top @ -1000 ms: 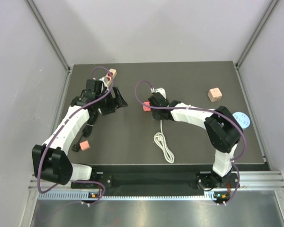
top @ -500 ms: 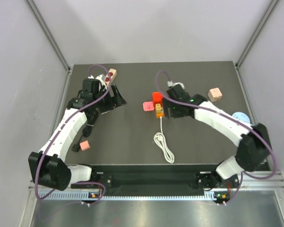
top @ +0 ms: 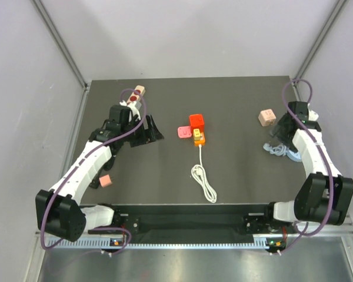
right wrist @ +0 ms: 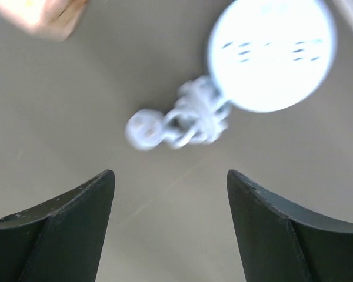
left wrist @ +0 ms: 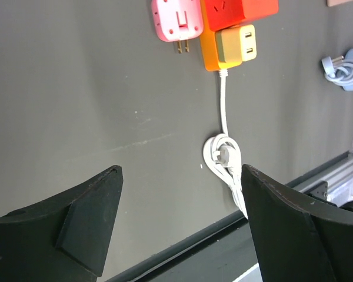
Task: Insert the plug
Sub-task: Move the socket to the center of the board.
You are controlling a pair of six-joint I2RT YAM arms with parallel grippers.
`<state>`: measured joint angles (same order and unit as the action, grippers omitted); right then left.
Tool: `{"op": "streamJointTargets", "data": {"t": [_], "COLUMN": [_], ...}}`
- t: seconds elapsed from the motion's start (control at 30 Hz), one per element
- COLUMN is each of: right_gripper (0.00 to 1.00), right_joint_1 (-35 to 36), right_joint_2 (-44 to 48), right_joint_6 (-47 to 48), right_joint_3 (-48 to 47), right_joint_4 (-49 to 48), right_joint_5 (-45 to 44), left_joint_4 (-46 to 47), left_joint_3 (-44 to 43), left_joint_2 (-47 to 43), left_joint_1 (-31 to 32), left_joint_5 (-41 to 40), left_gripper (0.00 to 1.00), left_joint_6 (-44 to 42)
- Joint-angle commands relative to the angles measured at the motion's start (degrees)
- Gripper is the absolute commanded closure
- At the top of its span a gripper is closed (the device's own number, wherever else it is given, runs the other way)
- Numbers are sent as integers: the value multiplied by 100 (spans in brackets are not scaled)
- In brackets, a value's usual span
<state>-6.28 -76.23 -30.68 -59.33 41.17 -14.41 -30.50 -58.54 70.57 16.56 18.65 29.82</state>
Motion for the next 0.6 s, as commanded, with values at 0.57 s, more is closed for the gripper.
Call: {"op": "streamJointTargets", "data": {"t": [0.57], "right_gripper": [36], "right_joint_1": [-585], "right_joint_2": [-1984], "right_joint_6": [-185], "right_joint_3": [-316], "right_joint_4": [-1084], "right_joint_5": [50], "left_joint_4": [238], "left_joint_3": [-26], "left_joint_2": [71], "left_joint_1": [41], "left_joint_5": [367], "left_gripper": [16], "left_joint_6": [-161]}}
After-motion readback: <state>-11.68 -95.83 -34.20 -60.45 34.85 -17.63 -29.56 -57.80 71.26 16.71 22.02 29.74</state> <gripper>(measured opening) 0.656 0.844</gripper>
